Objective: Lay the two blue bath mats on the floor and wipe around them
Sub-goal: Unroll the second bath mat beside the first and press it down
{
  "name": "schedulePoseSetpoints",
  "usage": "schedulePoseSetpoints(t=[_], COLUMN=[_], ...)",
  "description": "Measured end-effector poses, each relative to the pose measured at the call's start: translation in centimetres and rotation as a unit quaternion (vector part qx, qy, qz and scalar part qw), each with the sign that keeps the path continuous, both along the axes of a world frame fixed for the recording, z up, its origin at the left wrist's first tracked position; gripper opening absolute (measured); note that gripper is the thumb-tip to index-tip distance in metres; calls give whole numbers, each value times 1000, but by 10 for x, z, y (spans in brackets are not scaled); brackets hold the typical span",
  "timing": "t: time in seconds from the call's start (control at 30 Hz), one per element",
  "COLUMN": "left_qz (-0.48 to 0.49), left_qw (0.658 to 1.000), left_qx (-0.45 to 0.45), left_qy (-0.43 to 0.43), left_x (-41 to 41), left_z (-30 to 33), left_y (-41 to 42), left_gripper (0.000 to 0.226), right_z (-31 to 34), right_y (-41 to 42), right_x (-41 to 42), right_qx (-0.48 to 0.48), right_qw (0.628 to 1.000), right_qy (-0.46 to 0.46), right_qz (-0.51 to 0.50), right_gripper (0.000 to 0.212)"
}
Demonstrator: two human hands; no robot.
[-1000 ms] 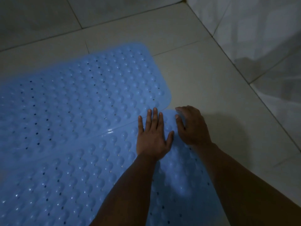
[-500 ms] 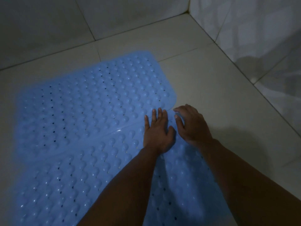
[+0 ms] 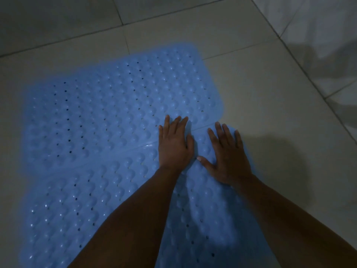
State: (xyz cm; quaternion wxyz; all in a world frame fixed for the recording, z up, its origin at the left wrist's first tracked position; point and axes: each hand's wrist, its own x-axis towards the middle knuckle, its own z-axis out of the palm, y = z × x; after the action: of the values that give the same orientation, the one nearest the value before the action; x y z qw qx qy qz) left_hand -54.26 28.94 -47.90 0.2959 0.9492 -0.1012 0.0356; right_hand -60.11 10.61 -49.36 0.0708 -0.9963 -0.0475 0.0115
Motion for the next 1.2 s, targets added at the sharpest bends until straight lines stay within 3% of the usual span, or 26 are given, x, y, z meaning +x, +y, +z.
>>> schedulePoseSetpoints(t=[0.73,0.87,1.0,1.2], left_qz=[-12,-23,-26,-46], left_qw=[1000,999,999,998], left_qx=[-24,-25,-12,-11], left_qy=[1,-6,-28,-36], left_x=[-13,-23,-22,-26], left_z=[5,18,32,31], left_y=[3,13,27,6], left_gripper=[47,46,47,46], right_z=[-1,0,22,12], right_y=[-2,-1,-2,-6], right_x=[2,1,11,-23], right_qx=[11,15,93,21], right_qw=[1000,1000,991,999], right_qy=[-11,27,91,35], right_qz=[-1,-3,-3,19], right_gripper=[89,101,103,93])
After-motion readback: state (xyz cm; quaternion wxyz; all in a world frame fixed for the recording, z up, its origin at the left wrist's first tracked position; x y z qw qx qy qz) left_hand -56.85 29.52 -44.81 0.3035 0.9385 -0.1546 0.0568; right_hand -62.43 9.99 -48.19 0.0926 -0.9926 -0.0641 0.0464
